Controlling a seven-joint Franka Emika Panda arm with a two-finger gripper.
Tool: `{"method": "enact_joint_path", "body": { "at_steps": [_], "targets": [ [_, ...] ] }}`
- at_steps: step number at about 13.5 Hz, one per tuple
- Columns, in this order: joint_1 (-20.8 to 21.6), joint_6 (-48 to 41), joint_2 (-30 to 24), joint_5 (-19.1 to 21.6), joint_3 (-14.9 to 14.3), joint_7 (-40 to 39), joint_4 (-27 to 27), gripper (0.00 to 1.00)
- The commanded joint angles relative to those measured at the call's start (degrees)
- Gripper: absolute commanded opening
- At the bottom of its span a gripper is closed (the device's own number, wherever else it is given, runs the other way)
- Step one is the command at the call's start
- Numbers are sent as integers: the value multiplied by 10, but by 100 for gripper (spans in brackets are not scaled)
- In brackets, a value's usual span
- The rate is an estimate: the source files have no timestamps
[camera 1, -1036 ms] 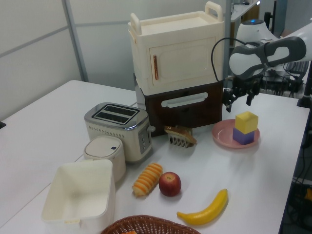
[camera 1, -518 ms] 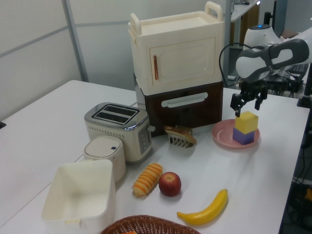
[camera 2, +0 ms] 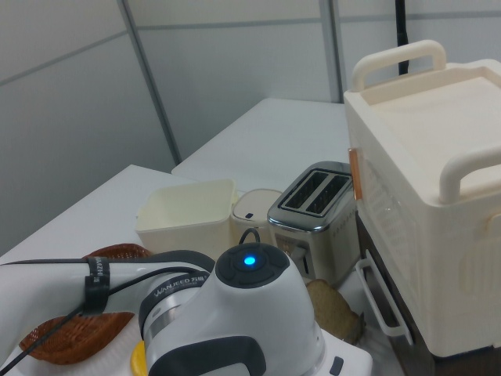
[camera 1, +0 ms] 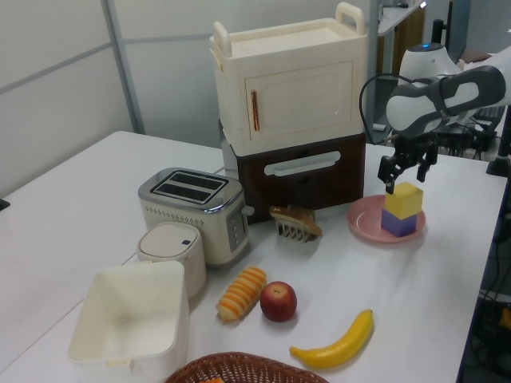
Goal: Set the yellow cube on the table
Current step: 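Lower the gripper and close it on the yellow cube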
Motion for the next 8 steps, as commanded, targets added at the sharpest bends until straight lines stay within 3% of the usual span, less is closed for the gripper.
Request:
{"method": "enact_joint_path", "body": {
  "at_steps": [1, 6, 7, 8],
  "targets": [
    [6, 24, 5, 1, -3, -15, -16, 100],
    [10, 25, 18, 1, -3, -27, -16, 100],
    [10, 25, 18, 0, -3, -36, -16, 80],
    [10, 25, 18, 1, -3, -49, -18, 41]
  ]
}}
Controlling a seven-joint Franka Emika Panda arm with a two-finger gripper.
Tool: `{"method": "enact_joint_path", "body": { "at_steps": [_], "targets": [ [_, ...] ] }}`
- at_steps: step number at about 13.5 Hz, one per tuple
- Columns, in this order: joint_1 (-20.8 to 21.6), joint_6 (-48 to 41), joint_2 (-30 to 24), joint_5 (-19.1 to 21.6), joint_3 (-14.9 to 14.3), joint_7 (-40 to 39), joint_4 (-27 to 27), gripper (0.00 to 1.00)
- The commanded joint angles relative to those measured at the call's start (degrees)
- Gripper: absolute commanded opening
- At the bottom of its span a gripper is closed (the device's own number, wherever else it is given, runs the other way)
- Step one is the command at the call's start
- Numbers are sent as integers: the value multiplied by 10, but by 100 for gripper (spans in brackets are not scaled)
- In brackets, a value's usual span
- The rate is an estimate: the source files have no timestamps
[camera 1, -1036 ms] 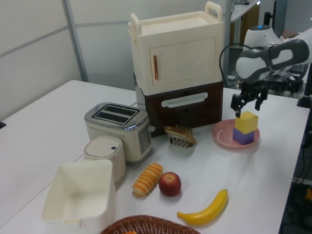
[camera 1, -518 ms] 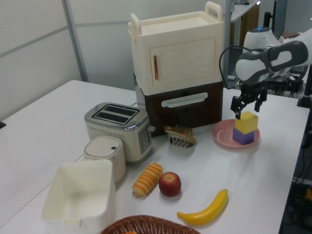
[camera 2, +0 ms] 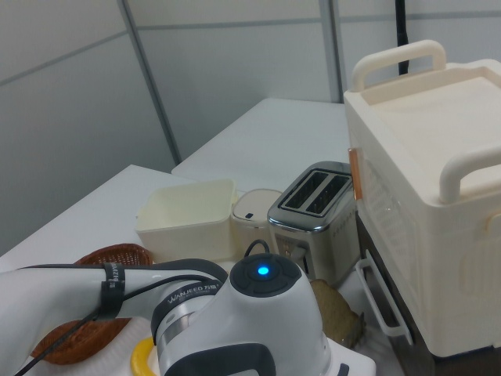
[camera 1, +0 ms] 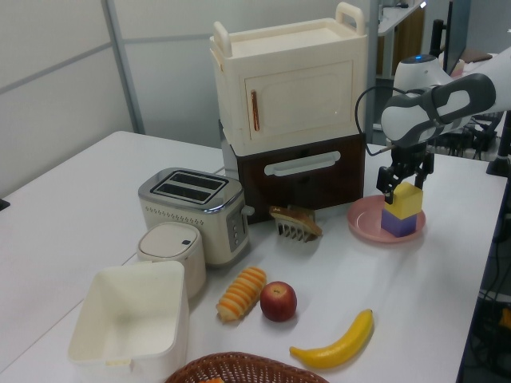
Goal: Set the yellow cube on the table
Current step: 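Lift the yellow cube off the purple cube and carry it beside the plate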
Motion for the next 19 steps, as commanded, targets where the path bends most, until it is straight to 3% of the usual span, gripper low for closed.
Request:
{"method": "enact_joint_path", "body": {
  "at_steps": [1, 5, 10, 17, 19],
  "targets": [
    [6, 21, -7, 3, -4, -40, -20, 19],
    [8, 28, -15, 7, -3, -38, -19, 18],
    [95, 22, -50, 9, 1, 34, -12, 20],
    [231, 28, -19, 8, 4, 100, 21, 23],
    [234, 30, -4, 9, 13, 110, 37, 41]
  ]
}}
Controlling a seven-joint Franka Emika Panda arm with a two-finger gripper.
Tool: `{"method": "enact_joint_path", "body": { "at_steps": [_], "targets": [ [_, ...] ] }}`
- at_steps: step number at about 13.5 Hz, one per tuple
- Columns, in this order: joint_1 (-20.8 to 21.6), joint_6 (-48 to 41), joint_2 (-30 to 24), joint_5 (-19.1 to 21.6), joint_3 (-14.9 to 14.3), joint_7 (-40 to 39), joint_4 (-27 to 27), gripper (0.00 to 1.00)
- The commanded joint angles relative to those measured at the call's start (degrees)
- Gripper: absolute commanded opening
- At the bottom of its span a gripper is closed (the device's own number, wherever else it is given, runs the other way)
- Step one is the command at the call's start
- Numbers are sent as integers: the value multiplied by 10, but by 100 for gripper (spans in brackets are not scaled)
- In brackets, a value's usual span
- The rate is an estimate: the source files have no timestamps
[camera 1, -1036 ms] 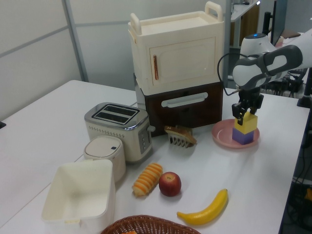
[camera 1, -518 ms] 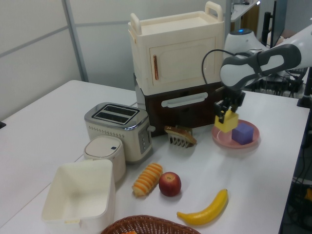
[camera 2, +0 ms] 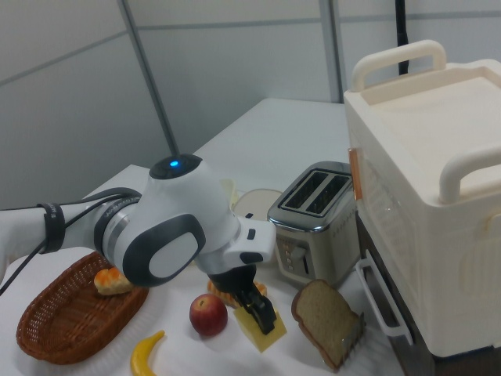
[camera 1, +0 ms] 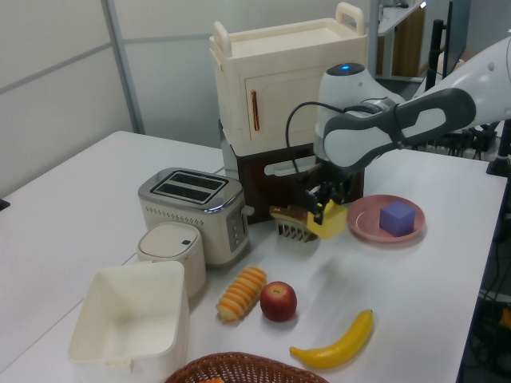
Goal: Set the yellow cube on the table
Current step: 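Lower the yellow cube onto the table and open the gripper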
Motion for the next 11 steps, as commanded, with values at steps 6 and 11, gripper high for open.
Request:
{"method": "enact_joint_path", "body": {
  "at_steps": [6, 11],
  "targets": [
    [9, 11, 22, 8, 22, 24, 35, 100],
    [9, -306, -12, -2, 34, 59, 202, 100]
  ]
}}
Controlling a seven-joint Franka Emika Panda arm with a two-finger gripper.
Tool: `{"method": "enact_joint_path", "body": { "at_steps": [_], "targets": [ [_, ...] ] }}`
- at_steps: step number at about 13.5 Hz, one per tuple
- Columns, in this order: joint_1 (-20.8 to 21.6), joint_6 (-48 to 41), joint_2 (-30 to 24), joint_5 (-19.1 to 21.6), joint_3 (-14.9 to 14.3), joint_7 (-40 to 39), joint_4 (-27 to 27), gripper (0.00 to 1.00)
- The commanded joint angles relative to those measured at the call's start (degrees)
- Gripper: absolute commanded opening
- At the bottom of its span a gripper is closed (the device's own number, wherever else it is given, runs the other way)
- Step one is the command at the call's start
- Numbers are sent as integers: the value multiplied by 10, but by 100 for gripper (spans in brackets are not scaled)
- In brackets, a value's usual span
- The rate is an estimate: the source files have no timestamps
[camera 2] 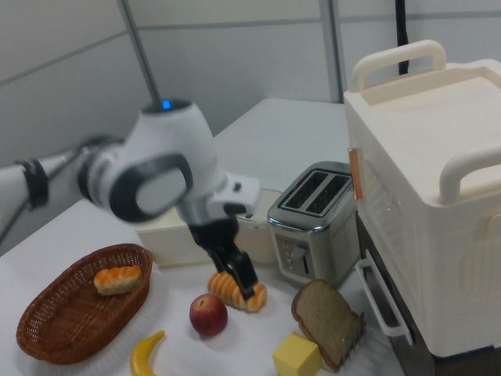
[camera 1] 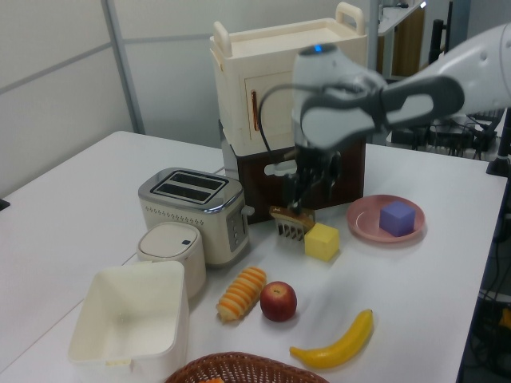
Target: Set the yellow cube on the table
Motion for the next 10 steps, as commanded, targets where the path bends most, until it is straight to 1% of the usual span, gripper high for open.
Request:
{"method": "enact_joint_path", "body": {
  "at_steps": [1, 3, 4, 6, 7, 10],
  "targets": [
    [1, -191, -50, -2, 12, 11, 104, 100],
    [-11, -204, -72, 6, 24, -1, 114, 100],
    [-13, -209, -70, 5, 36, 0, 121, 100],
    [-23, -209, -69, 1, 74, -1, 118, 100],
    [-27, -209, -68, 3, 76, -3, 118, 100],
    [-29, -206, -66, 7, 70, -6, 118, 100]
  ]
}}
